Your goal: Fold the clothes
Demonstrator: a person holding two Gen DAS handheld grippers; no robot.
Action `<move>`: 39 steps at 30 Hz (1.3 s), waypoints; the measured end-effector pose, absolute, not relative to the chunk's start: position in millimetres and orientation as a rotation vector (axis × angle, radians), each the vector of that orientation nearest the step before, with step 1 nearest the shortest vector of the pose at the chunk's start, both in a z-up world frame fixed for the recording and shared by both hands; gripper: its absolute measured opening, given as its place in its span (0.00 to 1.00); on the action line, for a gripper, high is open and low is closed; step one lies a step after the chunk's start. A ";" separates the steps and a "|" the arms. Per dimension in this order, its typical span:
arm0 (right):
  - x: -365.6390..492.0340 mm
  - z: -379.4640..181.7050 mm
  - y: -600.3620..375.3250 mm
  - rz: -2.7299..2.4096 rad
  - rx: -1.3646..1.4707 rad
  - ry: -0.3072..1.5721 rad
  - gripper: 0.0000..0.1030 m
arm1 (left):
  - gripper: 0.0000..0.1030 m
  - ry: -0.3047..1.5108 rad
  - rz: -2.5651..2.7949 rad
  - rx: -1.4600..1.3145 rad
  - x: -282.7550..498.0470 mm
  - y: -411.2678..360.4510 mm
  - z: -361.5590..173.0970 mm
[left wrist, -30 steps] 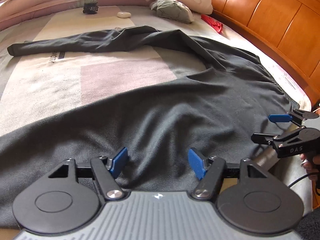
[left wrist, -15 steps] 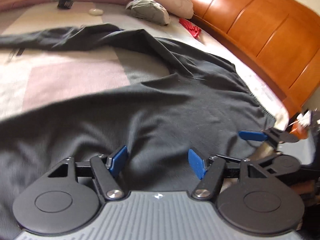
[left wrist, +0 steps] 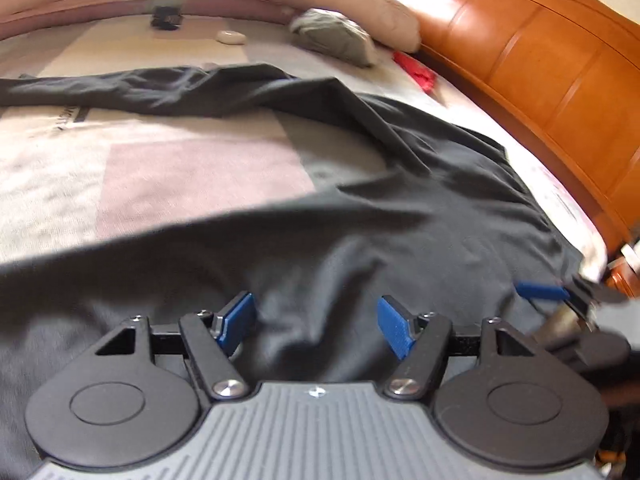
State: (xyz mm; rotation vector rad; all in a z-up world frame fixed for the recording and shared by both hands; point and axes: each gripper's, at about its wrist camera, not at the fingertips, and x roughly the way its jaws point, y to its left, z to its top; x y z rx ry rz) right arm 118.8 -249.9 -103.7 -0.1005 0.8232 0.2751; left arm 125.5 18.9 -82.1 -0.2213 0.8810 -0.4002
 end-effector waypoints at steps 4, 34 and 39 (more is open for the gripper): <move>123.7 -97.1 -244.2 0.257 -0.107 0.848 1.00 | 0.67 0.882 -0.433 -0.234 105.5 28.8 -82.2; 122.1 -96.6 -128.6 0.579 -0.273 0.827 1.00 | 0.73 0.868 -0.148 -0.199 122.6 125.5 -82.0; 123.7 -97.1 -127.2 0.580 -0.277 0.825 1.00 | 0.74 0.878 -0.143 -0.162 98.3 142.7 -68.9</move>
